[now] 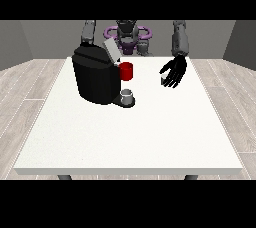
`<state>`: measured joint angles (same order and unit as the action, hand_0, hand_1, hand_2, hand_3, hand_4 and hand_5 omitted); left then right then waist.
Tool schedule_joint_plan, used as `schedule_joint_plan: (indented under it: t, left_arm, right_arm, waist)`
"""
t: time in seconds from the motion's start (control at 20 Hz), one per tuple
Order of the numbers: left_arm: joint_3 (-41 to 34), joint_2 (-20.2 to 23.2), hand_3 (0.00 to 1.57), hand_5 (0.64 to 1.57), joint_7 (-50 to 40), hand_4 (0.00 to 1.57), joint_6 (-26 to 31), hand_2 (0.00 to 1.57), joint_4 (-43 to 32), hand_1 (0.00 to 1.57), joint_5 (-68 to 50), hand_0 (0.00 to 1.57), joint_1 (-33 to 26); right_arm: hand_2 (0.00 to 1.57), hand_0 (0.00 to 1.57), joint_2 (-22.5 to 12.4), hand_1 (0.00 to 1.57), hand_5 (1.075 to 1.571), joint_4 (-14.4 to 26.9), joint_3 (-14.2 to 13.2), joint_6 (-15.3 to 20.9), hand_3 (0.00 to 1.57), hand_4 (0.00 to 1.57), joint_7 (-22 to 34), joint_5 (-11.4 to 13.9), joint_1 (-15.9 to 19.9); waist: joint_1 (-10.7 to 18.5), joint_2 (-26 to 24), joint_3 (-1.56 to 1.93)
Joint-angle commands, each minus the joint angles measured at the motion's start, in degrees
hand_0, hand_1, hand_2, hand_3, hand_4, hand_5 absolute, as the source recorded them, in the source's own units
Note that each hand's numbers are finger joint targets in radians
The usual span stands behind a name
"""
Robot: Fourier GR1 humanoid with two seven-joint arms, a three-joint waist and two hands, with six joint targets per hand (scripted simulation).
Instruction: Insert the coffee pod into the coffee machine and close the lid
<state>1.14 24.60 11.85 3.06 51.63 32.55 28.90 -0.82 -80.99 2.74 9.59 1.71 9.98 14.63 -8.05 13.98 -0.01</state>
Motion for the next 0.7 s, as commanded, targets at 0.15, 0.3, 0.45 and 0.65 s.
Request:
schedule_joint_plan:
  t: [0.15, 0.3, 0.45, 0.65]
  left_arm:
    - [3.0, 1.5, 0.87, 1.571, 1.2, 0.43, -4.0, 1.04, -3.8, 0.94, 8.2, 0.94, 2.3]
    - [5.6, 1.2, 0.81, 1.571, 1.7, 0.34, -3.2, 0.95, -6.0, 0.76, 11.4, 0.76, 2.6]
    - [7.5, -0.5, 0.89, 1.571, -1.2, 0.33, -3.2, 1.04, -7.9, 0.91, 14.4, 0.91, 1.4]
    - [7.1, 1.4, 0.85, 1.571, 1.4, 0.39, -0.4, 0.96, -10.6, 0.79, 16.1, 0.79, 5.5]
  right_arm:
    - [0.00, 0.00, -2.4, 0.00, 1.571, 3.4, -2.4, -3.2, 0.00, 0.00, -2.5, -2.1, 1.3]
    - [0.00, 0.00, 0.8, 0.00, 1.571, 3.9, 1.3, 1.1, 0.00, 0.00, -3.4, -0.3, -0.1]
    - [0.00, 0.00, -1.1, 0.00, 1.571, 3.7, -0.7, -3.2, 0.00, 0.00, -1.3, -2.1, -1.3]
    - [0.00, 0.00, -0.3, 0.00, 1.571, 6.4, -2.5, -0.6, 0.00, 0.00, -1.3, -1.9, 2.7]
  waist:
    - [-0.7, 0.4, 0.01]
    - [-0.7, 0.0, 0.00]
    - [-2.0, -3.5, 0.01]
    - [-0.3, -1.1, 0.00]
